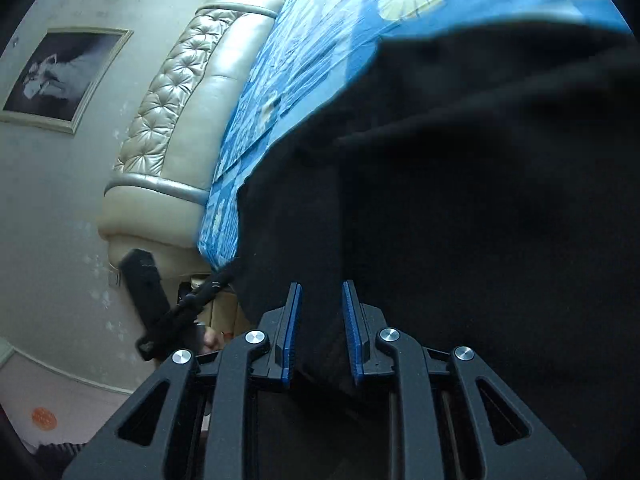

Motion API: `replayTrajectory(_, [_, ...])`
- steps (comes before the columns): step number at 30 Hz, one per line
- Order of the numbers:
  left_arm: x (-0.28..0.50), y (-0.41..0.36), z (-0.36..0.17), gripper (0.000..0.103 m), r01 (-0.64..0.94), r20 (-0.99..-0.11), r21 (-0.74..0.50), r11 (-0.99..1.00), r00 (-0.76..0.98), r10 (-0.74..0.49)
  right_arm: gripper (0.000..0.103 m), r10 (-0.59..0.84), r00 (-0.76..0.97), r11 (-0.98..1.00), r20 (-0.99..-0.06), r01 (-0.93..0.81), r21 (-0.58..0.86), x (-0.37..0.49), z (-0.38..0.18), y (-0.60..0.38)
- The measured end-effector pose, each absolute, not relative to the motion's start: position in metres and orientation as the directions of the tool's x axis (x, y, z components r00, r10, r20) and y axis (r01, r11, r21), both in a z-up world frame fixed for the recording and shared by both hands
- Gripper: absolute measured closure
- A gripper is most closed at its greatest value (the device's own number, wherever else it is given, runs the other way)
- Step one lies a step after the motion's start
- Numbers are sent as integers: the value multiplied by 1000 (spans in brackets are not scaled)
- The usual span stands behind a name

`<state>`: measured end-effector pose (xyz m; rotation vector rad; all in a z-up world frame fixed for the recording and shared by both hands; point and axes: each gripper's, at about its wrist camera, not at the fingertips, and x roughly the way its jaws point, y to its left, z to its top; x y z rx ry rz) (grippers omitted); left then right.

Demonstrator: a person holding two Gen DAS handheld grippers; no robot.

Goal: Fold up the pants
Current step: 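Grasp the pants edge with the left tool and lift while the right tool holds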

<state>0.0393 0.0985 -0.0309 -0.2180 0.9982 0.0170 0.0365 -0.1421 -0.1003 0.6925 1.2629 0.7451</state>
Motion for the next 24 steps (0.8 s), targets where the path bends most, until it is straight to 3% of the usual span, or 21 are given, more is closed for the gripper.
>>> replayTrajectory(7, [44, 153, 10, 3, -45, -736, -354, 934, 629, -248, 83, 806, 148, 589, -572, -113, 800, 34, -100, -146])
replayTrajectory(11, [61, 200, -21, 3, -38, -701, -563, 826, 551, -453, 83, 807, 152, 589, -571, -115, 800, 33, -99, -147])
replayTrajectory(17, [70, 220, -65, 7, -92, -664, -684, 723, 488, -566, 83, 811, 158, 582, -563, -118, 805, 31, -98, -146])
replayTrajectory(20, [70, 221, -70, 7, -83, -591, -763, 641, 491, -640, 82, 810, 162, 583, -563, -120, 804, 29, -99, -149])
replayTrajectory(24, [71, 206, -75, 7, -66, -565, -790, 610, 464, -682, 82, 810, 170, 583, -562, -120, 804, 28, -98, -150])
